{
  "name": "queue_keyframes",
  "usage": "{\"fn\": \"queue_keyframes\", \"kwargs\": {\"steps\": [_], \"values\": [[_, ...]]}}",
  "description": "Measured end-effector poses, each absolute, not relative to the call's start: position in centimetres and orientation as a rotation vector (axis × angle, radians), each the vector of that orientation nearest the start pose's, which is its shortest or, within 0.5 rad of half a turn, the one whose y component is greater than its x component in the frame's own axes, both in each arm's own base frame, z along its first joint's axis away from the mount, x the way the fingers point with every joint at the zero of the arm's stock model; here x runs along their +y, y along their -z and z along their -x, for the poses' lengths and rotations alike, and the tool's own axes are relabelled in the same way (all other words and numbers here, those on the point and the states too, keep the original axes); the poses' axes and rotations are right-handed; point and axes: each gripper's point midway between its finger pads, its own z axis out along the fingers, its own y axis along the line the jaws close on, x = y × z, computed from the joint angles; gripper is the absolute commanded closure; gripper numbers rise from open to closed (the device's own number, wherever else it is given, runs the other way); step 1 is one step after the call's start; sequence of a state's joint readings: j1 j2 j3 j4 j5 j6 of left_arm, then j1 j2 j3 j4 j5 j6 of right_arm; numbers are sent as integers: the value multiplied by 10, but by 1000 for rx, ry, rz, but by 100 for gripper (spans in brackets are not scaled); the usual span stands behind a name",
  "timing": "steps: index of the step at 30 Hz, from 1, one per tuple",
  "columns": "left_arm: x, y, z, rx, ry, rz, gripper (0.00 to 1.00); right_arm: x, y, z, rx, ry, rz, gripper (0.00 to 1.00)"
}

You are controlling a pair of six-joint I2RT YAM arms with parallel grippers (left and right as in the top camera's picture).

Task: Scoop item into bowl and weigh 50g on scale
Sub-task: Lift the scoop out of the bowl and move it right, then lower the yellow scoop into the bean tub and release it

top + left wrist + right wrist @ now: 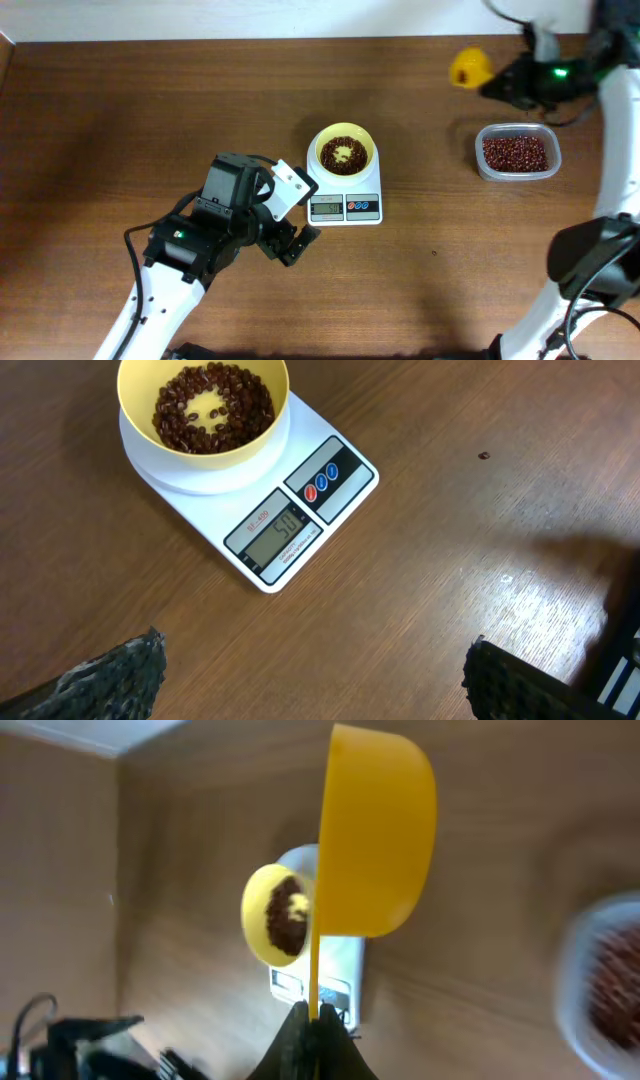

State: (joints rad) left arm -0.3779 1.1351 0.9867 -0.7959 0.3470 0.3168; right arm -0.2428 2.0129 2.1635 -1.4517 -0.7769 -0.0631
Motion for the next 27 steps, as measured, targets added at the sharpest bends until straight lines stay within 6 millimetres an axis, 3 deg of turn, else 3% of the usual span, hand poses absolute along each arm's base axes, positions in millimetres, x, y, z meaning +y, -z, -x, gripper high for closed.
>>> {"fn": "queue_keyframes", "kwargs": {"steps": [3,6,11,22,27], "values": [[-164,-185,-255,2293,461,-980,1,-34,-256,-424,2593,-981,-288,96],[-164,-185,-255,2293,461,-980,1,-79,-250,-399,2616,-947,-416,96],[-164,-185,-255,2293,461,-980,1,-118,-231,-381,2723,-712,-411,96],[-164,-185,-255,2293,461,-980,1,-137,-207,-379,2951,-113,-183,96],[-164,-185,-255,2293,461,-980,1,-121,-205,-384,2997,53,-56,96]]}}
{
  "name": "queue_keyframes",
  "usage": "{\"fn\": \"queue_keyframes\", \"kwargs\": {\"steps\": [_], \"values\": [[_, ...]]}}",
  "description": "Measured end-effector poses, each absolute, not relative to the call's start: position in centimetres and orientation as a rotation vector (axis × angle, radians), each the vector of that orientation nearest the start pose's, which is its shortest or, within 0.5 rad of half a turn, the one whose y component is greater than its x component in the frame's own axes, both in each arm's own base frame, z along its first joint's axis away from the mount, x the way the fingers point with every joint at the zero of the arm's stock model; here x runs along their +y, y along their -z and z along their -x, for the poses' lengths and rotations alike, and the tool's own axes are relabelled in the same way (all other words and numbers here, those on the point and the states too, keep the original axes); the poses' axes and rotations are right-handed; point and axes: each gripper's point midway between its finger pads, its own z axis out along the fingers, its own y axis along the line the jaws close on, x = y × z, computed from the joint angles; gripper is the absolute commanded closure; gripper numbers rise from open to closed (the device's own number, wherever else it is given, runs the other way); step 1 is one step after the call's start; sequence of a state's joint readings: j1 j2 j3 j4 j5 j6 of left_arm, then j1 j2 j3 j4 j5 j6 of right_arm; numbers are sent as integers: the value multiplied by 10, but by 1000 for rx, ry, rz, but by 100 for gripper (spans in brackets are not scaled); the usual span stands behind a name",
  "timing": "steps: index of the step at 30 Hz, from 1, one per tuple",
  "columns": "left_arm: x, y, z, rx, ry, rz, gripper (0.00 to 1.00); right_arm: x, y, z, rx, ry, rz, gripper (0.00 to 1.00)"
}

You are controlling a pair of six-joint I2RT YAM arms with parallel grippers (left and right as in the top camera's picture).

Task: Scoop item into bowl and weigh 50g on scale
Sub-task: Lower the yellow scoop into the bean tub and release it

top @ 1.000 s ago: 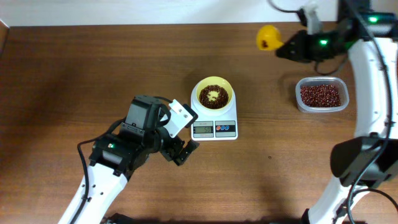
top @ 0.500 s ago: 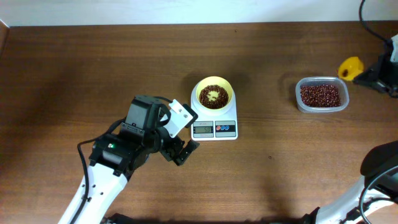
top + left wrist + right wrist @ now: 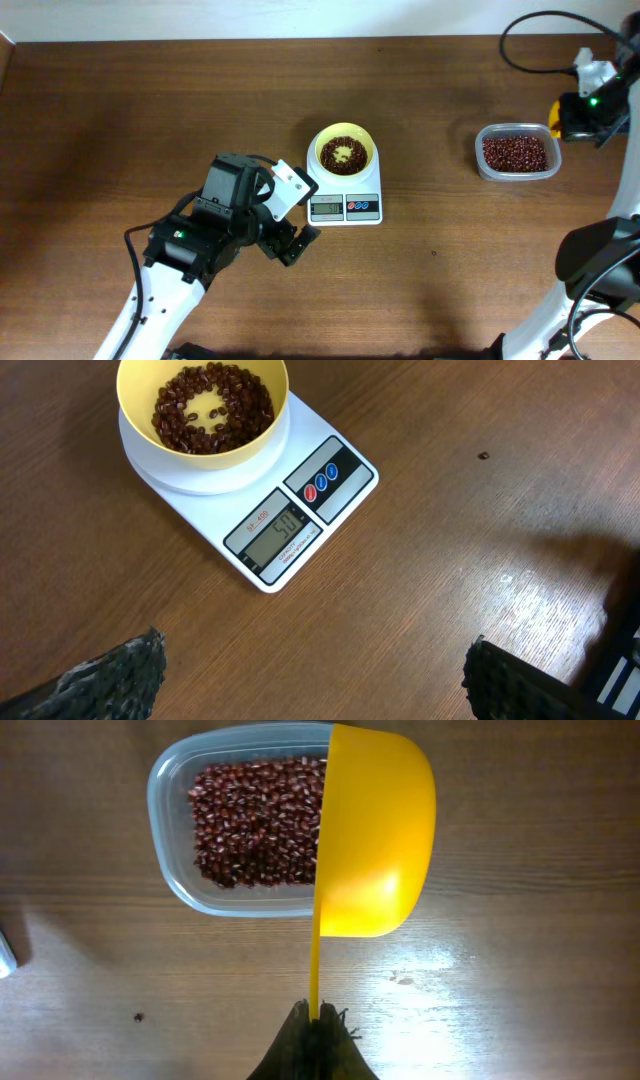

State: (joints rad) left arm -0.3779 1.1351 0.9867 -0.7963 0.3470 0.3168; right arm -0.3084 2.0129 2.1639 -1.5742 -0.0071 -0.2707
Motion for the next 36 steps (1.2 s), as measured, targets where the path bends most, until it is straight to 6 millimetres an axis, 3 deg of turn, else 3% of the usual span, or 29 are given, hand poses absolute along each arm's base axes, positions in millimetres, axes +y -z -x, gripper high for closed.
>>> {"fn": "queue_keyframes", "kwargs": {"steps": [6,12,16,18,21,22,29,30,34,36], "values": [[-164,-185,-255,2293,461,-980,1,-121,-208,-385,3026,315,44,96],[-164,-185,-255,2293,461,-980,1,-122,-209,-388,3007,329,-2,96],[-164,-185,-256,2292,460,-980,1,-94,-199,-417,2896,31,-229,96],[-164,-185,-255,2293,461,-980,1,-83,-171,-419,2894,-98,-478,96],[-164,-185,-255,2293,461,-980,1,-67,-127,-414,2908,-253,-733,96],[-164,-185,-255,2293,460,-980,1,-62,-121,-414,2900,-297,-794,96],[-164,-185,-255,2293,461,-980,1,-49,-121,-413,2859,-423,-1000,96],[-164,-185,-255,2293,461,-980,1,-49,-121,-412,2861,-427,-1012,93],[-164,-185,-255,2293,461,-980,1,-51,-120,-411,2860,-399,-1023,57],[-164,-185,-255,2293,461,-980,1,-52,-120,-410,2867,-390,-1016,45]]}}
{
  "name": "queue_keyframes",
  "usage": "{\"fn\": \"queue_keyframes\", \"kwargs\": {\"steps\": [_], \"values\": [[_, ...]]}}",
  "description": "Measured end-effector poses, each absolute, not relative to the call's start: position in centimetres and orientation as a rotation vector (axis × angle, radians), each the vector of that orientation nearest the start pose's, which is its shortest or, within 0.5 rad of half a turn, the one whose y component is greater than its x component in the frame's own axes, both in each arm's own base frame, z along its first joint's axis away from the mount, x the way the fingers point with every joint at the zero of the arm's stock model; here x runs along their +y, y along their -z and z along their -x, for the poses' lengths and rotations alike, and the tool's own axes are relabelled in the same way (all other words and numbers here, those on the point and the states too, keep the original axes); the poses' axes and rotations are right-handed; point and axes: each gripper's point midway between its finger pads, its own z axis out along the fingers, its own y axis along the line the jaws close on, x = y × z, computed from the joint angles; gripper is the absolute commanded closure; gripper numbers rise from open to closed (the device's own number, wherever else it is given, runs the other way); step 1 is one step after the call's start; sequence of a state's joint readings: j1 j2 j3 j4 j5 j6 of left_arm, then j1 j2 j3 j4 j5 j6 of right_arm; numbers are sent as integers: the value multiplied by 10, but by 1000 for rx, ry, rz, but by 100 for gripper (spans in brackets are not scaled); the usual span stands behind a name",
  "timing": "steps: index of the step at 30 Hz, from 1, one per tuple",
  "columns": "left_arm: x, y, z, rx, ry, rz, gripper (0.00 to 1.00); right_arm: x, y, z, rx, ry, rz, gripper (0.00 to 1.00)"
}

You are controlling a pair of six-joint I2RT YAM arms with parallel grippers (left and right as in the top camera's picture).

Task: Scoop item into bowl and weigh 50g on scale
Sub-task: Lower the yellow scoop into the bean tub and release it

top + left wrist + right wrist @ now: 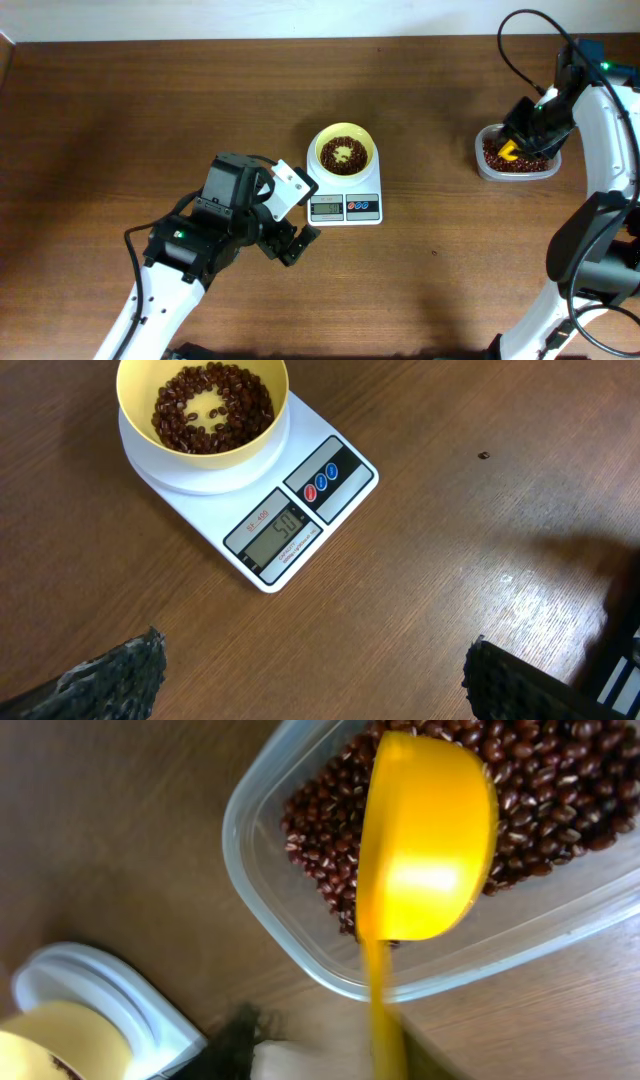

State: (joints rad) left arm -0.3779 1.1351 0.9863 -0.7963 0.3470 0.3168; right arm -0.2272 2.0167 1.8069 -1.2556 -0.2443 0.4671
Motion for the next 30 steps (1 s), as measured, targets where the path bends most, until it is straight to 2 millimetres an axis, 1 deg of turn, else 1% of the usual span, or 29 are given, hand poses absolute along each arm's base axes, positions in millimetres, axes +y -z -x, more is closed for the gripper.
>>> {"fn": "queue_keyframes", "kwargs": {"steps": [1,3,4,5,6,9,13,15,22,24,26,27,30], "values": [[-164,-185,-255,2293,461,-980,1,-52,-120,-409,2874,-386,-1018,42],[-164,-185,-255,2293,461,-980,1,-52,-119,-404,2896,-380,-997,39],[-164,-185,-255,2293,461,-980,1,-52,-119,-403,2903,-377,-994,34],[-164,-185,-255,2293,461,-980,1,-51,-119,-402,2911,-375,-989,29],[-164,-185,-255,2293,461,-980,1,-51,-119,-401,2914,-375,-988,16],[-164,-185,-255,2293,461,-980,1,-51,-118,-396,2942,-363,-959,9],[-164,-185,-255,2293,461,-980,1,-53,-117,-380,3012,-312,-952,3],[-164,-185,-255,2293,461,-980,1,-54,-117,-373,3051,-290,-909,3],[-164,-185,-255,2293,461,-980,1,-59,-116,-371,3079,-237,-812,2],[-164,-185,-255,2293,461,-980,1,-63,-115,-369,3098,-204,-734,2],[-164,-185,-255,2293,461,-980,1,-63,-115,-368,3126,-198,-615,2],[-164,-185,-255,2293,461,-980,1,-63,-115,-363,3149,-197,-585,2],[-164,-185,-255,2293,461,-980,1,-62,-123,-357,3190,-200,-454,2]]}}
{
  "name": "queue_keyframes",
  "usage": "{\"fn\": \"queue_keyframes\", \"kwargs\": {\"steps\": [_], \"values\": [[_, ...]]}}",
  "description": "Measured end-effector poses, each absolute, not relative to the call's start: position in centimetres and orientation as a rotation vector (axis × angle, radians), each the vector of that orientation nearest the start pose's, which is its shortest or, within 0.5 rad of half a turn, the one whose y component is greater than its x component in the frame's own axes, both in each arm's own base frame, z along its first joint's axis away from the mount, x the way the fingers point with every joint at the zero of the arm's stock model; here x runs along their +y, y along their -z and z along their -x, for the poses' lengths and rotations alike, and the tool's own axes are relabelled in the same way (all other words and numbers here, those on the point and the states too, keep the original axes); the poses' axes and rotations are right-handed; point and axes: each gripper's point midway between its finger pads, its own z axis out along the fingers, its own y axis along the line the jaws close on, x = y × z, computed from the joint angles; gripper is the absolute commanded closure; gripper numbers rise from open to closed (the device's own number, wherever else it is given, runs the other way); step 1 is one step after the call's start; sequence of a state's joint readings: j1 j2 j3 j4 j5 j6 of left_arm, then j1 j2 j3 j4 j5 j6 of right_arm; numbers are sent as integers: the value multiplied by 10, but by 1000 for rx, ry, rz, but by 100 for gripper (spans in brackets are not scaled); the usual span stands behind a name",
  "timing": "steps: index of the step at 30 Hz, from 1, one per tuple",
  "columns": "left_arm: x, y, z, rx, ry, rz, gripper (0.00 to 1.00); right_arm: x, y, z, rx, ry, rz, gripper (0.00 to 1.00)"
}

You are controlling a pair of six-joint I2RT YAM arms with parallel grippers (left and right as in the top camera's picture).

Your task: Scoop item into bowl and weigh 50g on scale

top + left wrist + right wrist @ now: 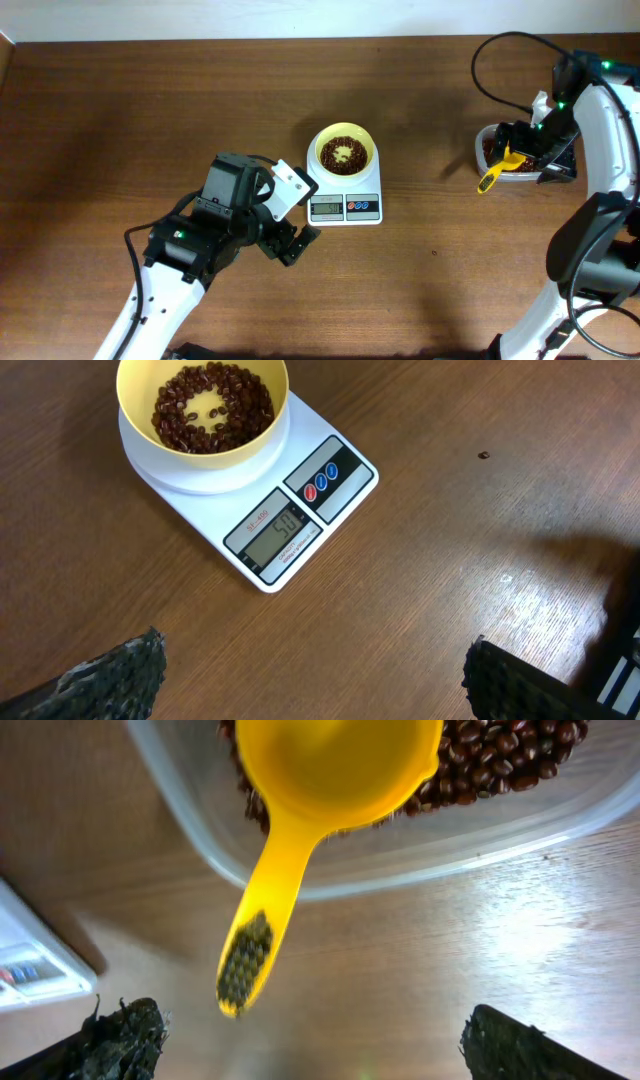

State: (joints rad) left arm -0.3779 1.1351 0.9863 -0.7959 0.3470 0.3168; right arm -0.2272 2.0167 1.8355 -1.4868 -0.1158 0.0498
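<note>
A yellow bowl [345, 151] of brown beans sits on the white scale [345, 207]; in the left wrist view the scale's display [280, 537] reads about 50. The yellow scoop [320, 780] rests in the clear tub of red beans [516, 152], its handle [490, 178] sticking out over the tub's rim. My right gripper [315, 1045] hangs open just below the handle, nothing between its fingers. My left gripper [315, 680] stays open over bare table in front of the scale.
A stray bean [483, 456] lies on the wood right of the scale. The right arm's cable [500, 60] loops above the tub. The table's back edge runs along the top of the overhead view.
My right gripper was shut on the scoop's handle with the cup in the bean tub; now it is open and drawn back, and the scoop lies in the tub. Left arm unchanged.
My right gripper held the empty scoop up at the far right behind the tub. Then it held it beside the tub, then with the cup down among the red beans. Now the scoop is let go there. The scale read about 50 throughout.
</note>
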Motion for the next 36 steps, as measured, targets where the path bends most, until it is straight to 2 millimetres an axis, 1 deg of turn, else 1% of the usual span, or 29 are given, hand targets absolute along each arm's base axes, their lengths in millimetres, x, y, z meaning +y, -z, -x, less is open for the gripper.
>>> {"fn": "queue_keyframes", "kwargs": {"steps": [1,2,4,6,7,9,10,12,14,36], "values": [[-164,-185,-255,2293,461,-980,1,-63,-130,-360,3178,-199,-406,2],[-164,-185,-255,2293,461,-980,1,-64,-142,-365,3158,-189,-355,2],[-164,-185,-255,2293,460,-980,1,-66,-167,-364,3143,-173,-313,0],[-164,-184,-255,2295,460,-980,1,-66,-196,-364,3110,-158,-281,1],[-164,-184,-255,2294,461,-980,1,-67,-205,-368,3078,-148,-264,1],[-164,-184,-255,2295,461,-981,1,-70,-231,-379,2982,-117,-198,1],[-164,-184,-255,2294,461,-980,1,-70,-243,-382,2944,-103,-163,1],[-164,-185,-255,2294,461,-980,1,-71,-255,-383,2904,-89,-132,1],[-164,-184,-255,2295,461,-981,1,-71,-259,-383,2893,-84,-115,1],[-164,-184,-255,2295,461,-981,1,-71,-259,-383,2891,-81,-105,1]]}}
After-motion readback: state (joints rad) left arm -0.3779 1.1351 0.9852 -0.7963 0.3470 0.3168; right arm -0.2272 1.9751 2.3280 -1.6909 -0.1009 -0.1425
